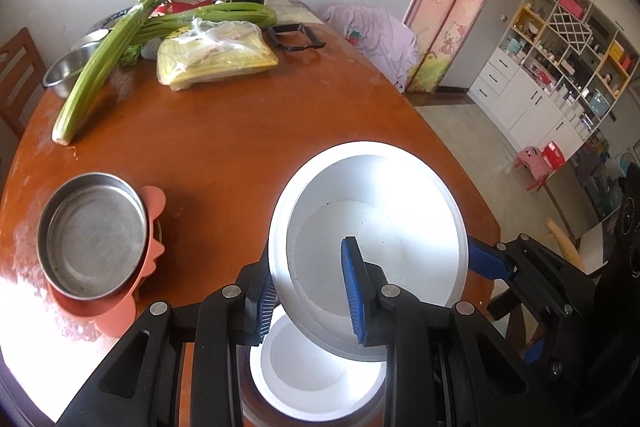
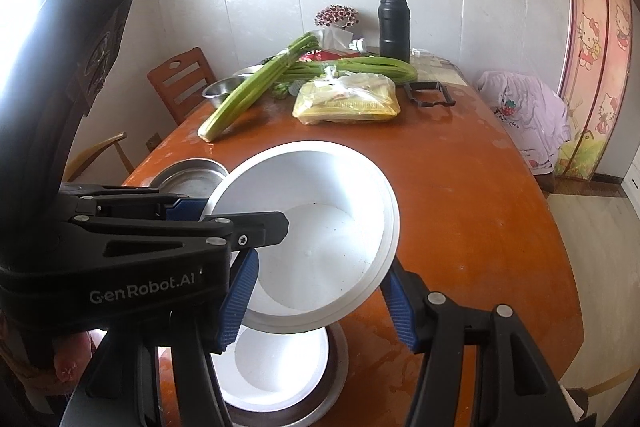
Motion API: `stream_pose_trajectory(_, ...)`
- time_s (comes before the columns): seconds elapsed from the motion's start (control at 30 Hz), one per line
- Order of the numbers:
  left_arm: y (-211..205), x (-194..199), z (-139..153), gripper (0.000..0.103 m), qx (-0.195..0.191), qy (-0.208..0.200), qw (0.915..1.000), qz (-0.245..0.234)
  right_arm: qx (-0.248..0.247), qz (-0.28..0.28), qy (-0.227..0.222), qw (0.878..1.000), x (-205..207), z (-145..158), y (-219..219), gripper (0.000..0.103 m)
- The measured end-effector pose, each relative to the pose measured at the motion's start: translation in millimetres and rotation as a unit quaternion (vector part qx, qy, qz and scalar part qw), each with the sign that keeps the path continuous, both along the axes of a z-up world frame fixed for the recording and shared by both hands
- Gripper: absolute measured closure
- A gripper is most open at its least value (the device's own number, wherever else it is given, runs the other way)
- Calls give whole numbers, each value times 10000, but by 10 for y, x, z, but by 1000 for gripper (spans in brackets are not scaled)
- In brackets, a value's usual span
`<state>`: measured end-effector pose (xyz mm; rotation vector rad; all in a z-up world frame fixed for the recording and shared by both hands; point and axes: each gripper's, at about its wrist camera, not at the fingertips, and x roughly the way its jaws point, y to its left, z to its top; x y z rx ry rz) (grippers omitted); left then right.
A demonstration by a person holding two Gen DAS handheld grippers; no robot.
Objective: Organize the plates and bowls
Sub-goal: 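Carry the white bowl with the left gripper over the steel bowl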
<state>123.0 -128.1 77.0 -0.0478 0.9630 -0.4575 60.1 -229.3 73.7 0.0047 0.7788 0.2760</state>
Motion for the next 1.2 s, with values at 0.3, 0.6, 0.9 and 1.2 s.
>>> stream_pose_trajectory(0.3,107,-212,-14,73,-33,-56,9999,78,-33,131,-74,9999,-164,-2,79,42)
stream_pose_trajectory(0.6,204,-497,-71,73,1,-81,9998,205,-17,284,-85,9996,-397,-61,177,42)
stream_pose_trajectory(0.9,279,-647,-88,73,6,-122,9996,267,-79,383,-108,9992,-544,-58,260,42)
stream_pose_trajectory(1.2,307,-690,-250,73,69,53,9994,342,-88,459,68,9989,-532,-193,294,42)
